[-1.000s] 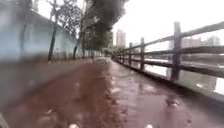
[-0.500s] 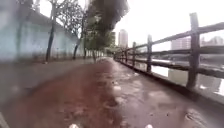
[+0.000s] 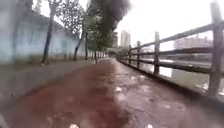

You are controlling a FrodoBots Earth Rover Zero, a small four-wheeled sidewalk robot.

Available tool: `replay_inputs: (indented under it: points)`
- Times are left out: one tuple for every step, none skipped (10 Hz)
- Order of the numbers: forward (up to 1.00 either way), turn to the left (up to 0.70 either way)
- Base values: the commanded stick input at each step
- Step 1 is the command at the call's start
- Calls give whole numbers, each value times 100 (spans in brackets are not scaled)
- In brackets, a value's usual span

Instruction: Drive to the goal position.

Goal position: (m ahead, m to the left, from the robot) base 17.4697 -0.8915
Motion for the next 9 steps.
replay_inputs:
  points:
    - [85, 2]
    - [85, 2]
    - [85, 2]
    - [85, 2]
    - [85, 1]
    - [85, -1]
    - [85, -13]
    - [85, -32]
    - [85, -32]
